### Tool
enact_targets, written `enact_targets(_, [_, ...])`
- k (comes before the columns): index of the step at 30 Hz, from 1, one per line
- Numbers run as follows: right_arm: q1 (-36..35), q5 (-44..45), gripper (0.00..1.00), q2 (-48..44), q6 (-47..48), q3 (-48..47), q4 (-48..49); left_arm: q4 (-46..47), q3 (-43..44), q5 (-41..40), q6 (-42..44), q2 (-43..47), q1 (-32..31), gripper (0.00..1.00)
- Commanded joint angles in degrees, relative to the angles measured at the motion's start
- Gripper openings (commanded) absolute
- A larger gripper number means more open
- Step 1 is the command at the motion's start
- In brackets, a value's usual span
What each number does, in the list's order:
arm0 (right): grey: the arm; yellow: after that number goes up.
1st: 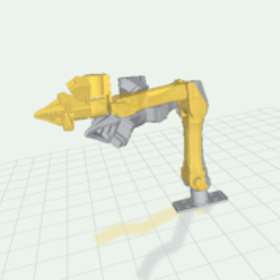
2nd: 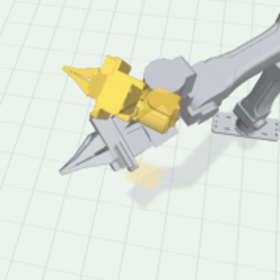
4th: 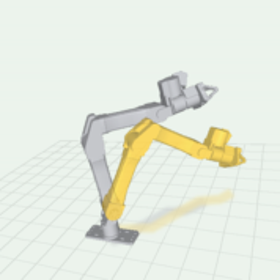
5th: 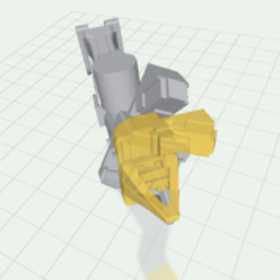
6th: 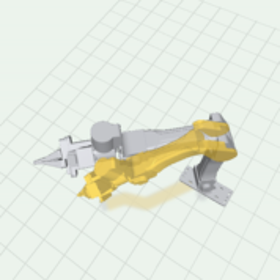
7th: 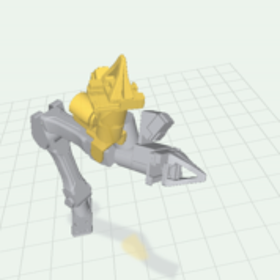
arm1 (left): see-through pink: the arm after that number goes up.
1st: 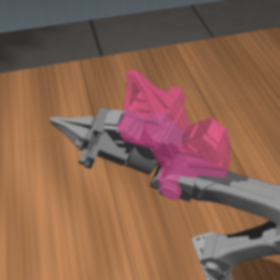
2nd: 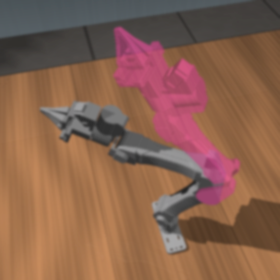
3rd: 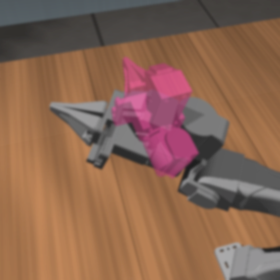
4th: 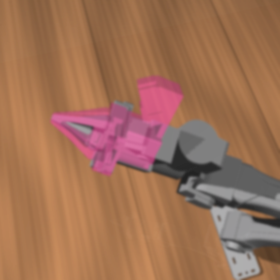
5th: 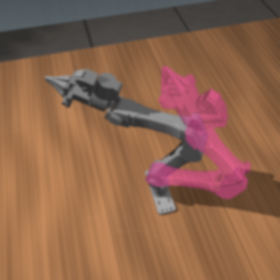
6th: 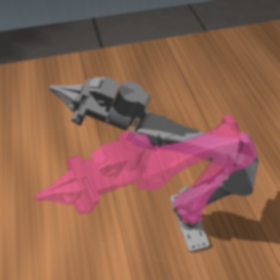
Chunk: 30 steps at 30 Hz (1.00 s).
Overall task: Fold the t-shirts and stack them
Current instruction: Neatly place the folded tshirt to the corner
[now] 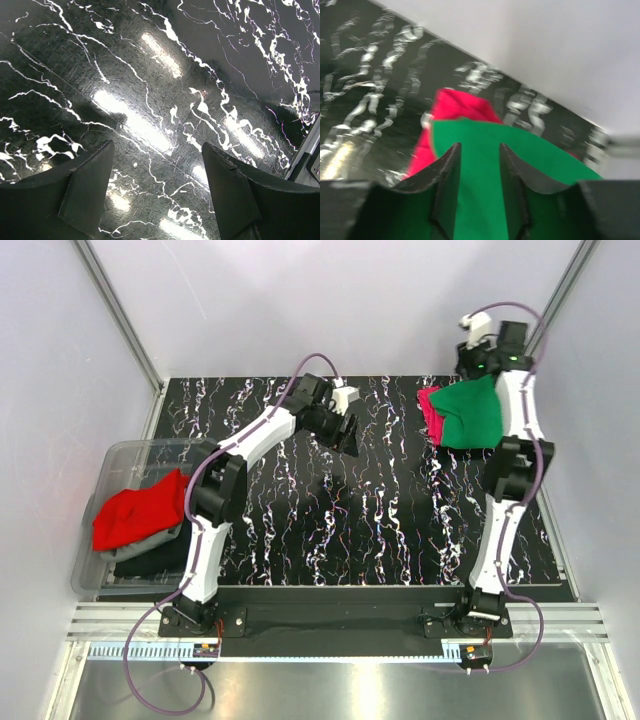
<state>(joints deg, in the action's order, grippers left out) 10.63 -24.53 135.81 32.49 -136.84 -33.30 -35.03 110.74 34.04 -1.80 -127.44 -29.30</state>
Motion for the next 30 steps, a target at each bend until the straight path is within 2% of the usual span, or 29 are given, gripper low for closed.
enact_targets(1, [-3.0,-3.8,0.41,6.6,-0.8,-7.1,-5.5,0.7,-0.9,1.7,-0.2,3.3,1.3,0.76])
enact_targets(6, [-5.4,-1.4,0.44,13.5,-0.2,-15.3,-6.2,0.7,-1.8,1.8,-0.1,3.2,2.5,0.76])
enact_targets(13, [-7.9,2.4,0.50,16.5,4.0,-14.6,-6.3,0.7,-1.4,2.1,-0.3,2.6,3.5,0.76])
enact_targets(27, [-10.3,8.2,0.43,18.4,7.7,-14.3,-5.5,1.3,-0.5,2.9,-2.0,1.1,5.1,0.76])
enact_targets(30, [-10.3,9.7,0.37,18.9,8.2,-14.6,-5.5,1.4,-0.6,2.9,-2.2,1.0,5.3,0.76])
